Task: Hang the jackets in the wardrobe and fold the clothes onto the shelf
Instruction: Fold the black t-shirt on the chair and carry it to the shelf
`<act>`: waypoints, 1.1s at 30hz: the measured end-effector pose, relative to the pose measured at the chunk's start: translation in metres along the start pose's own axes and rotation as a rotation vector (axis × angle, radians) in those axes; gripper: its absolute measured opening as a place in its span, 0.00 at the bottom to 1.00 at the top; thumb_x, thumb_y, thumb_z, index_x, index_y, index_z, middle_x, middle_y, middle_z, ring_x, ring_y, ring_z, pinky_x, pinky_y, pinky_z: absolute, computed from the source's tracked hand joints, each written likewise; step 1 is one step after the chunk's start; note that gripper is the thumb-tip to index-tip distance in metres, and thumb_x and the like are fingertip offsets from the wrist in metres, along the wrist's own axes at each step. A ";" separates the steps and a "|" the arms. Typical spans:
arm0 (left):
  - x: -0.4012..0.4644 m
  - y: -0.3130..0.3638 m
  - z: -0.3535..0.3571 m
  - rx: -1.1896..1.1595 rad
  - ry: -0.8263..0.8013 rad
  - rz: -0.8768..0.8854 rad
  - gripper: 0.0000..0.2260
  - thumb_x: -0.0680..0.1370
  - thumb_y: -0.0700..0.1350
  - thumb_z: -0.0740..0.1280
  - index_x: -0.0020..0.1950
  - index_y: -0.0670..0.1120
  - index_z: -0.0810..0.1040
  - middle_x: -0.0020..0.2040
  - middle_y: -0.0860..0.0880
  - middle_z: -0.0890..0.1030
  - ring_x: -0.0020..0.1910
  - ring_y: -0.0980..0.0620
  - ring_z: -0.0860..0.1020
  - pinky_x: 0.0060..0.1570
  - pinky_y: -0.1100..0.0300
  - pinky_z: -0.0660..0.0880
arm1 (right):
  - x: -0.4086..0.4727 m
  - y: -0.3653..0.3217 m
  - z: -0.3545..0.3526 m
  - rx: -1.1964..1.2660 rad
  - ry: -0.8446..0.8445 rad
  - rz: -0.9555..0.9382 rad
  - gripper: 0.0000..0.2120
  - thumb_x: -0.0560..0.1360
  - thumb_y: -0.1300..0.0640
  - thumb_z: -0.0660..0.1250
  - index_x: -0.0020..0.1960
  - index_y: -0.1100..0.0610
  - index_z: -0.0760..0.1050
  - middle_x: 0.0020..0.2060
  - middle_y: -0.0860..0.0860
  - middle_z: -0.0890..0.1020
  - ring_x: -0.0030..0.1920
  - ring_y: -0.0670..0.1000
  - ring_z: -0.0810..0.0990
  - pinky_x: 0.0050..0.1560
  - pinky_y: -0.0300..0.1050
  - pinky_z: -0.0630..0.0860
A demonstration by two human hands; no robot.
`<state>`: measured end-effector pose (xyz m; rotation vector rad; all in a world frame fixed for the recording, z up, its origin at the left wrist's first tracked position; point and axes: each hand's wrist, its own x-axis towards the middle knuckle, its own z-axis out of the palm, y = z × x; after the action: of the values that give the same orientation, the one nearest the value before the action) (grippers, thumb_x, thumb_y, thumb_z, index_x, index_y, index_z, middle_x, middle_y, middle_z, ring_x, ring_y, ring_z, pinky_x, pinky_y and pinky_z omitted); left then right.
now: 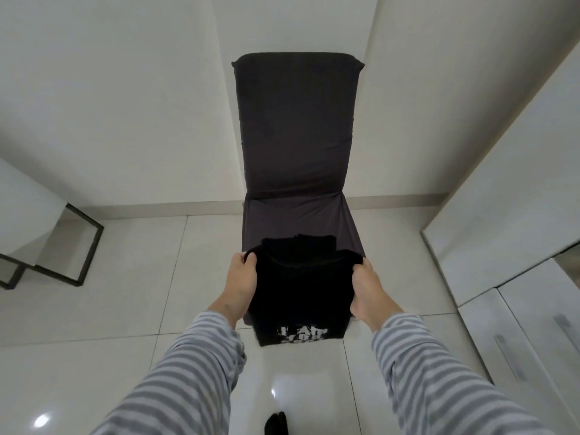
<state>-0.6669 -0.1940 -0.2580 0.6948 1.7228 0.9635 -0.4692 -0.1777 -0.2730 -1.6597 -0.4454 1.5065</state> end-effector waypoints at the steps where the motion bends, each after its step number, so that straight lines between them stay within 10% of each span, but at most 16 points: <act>1: 0.017 -0.001 0.005 0.014 0.009 0.016 0.08 0.83 0.48 0.54 0.55 0.45 0.68 0.53 0.43 0.75 0.52 0.45 0.75 0.59 0.49 0.71 | 0.015 -0.002 0.004 -0.007 0.012 0.004 0.19 0.80 0.60 0.50 0.66 0.49 0.69 0.60 0.57 0.76 0.59 0.60 0.76 0.63 0.60 0.73; 14: 0.235 -0.068 0.082 -0.031 0.125 0.016 0.22 0.78 0.42 0.66 0.69 0.46 0.62 0.56 0.51 0.73 0.59 0.50 0.74 0.67 0.54 0.68 | 0.243 0.015 0.058 -0.151 0.196 -0.109 0.16 0.83 0.59 0.48 0.68 0.57 0.65 0.56 0.54 0.72 0.52 0.52 0.71 0.53 0.46 0.69; 24: 0.283 -0.130 0.108 0.196 0.392 0.179 0.10 0.78 0.38 0.65 0.58 0.40 0.73 0.47 0.49 0.75 0.45 0.53 0.74 0.44 0.72 0.65 | 0.315 0.052 0.059 -0.812 0.397 -0.260 0.15 0.82 0.57 0.52 0.64 0.60 0.71 0.57 0.60 0.79 0.58 0.61 0.76 0.50 0.47 0.68; 29: 0.258 -0.134 0.111 0.416 0.494 0.193 0.13 0.79 0.44 0.63 0.61 0.40 0.72 0.59 0.42 0.73 0.59 0.43 0.70 0.60 0.53 0.66 | 0.298 0.064 0.074 -1.122 0.487 -0.578 0.19 0.78 0.55 0.55 0.68 0.53 0.70 0.61 0.57 0.74 0.60 0.59 0.71 0.55 0.53 0.67; 33: 0.250 -0.132 0.115 0.477 0.360 0.118 0.23 0.76 0.51 0.67 0.66 0.41 0.69 0.62 0.43 0.76 0.62 0.42 0.73 0.62 0.49 0.69 | 0.291 0.069 0.091 -1.455 -0.044 -0.913 0.28 0.76 0.44 0.56 0.75 0.49 0.60 0.74 0.51 0.63 0.75 0.52 0.58 0.74 0.58 0.49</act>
<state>-0.6432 -0.0277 -0.5134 0.9814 2.2891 0.7931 -0.5092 0.0251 -0.5071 -1.8327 -2.3089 0.3692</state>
